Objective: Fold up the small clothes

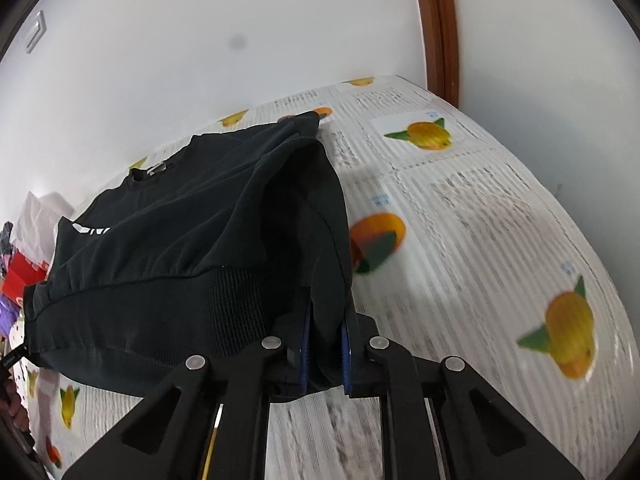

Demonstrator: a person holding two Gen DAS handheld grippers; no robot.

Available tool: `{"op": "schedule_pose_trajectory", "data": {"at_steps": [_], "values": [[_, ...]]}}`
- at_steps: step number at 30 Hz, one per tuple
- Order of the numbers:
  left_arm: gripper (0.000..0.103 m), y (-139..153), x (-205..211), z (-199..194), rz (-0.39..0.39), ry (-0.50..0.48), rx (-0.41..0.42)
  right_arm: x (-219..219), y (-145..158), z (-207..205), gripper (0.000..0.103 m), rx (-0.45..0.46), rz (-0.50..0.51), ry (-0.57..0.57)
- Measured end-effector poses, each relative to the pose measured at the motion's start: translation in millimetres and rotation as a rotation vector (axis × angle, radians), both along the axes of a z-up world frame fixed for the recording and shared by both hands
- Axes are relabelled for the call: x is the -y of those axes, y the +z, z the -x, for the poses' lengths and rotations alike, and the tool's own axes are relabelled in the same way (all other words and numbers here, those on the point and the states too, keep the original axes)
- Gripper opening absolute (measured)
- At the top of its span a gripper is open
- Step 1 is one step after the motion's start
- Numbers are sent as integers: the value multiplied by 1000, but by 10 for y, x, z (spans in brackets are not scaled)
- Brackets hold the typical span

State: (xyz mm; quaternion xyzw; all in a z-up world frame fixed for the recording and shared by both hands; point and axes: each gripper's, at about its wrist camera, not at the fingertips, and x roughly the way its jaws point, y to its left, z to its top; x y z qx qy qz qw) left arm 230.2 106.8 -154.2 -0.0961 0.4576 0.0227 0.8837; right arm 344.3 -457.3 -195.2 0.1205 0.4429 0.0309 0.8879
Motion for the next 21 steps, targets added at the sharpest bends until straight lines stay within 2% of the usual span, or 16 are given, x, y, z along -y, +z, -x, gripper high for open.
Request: {"op": "schedule_pose_trajectory", "data": {"at_steps": [11, 16, 21], "values": [[16, 62, 99, 758, -15, -8, -6, 67, 32, 696, 12, -2, 52, 17], [16, 45, 128, 934, -15, -12, -18, 90, 44, 921, 12, -5, 71, 12], [19, 71, 108, 983, 10, 3, -30, 81, 115, 1057, 20, -4, 115, 6]]}}
